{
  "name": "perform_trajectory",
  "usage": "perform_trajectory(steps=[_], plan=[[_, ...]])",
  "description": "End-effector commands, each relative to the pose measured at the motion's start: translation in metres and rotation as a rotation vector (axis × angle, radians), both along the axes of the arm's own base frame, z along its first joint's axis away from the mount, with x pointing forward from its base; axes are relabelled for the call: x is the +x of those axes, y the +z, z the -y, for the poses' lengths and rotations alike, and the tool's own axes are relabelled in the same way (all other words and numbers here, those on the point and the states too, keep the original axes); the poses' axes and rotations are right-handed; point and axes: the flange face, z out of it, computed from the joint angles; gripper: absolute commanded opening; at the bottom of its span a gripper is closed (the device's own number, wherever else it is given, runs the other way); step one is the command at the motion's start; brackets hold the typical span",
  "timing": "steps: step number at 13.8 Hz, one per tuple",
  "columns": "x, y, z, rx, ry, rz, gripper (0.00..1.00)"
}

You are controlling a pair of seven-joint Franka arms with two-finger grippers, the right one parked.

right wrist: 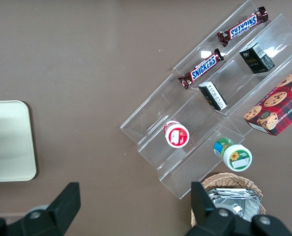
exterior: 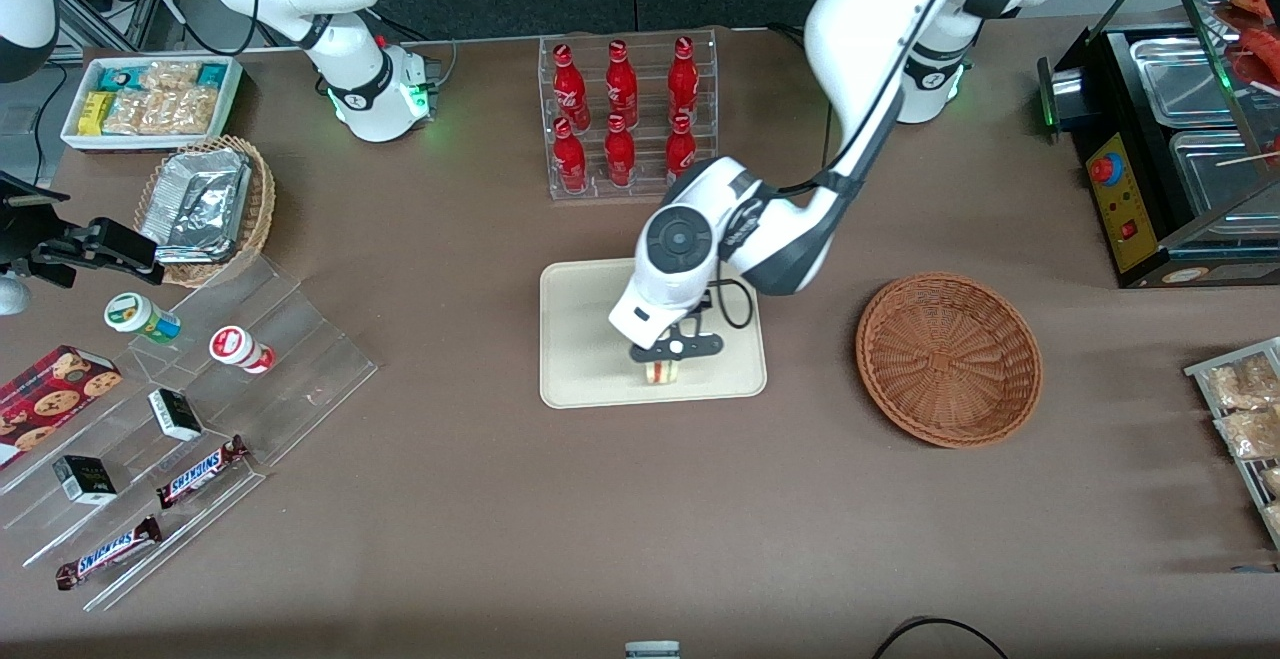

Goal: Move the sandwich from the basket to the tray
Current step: 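Lift the sandwich and carry it over the cream tray, then lower the sandwich onto the tray and open the left gripper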

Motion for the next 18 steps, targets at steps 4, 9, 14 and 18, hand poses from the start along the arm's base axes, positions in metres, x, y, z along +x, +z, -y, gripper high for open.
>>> perform_trajectory(steps=[4,9,14,18], plan=[[-0.005,-0.031,0.014,0.025,0.002,-0.031,0.0],[-0.01,-0.036,0.018,0.029,0.0,-0.035,1.0],[-0.003,-0.026,0.013,0.019,-0.013,-0.021,1.0],[0.023,0.004,-0.02,0.044,-0.113,0.031,1.0]])
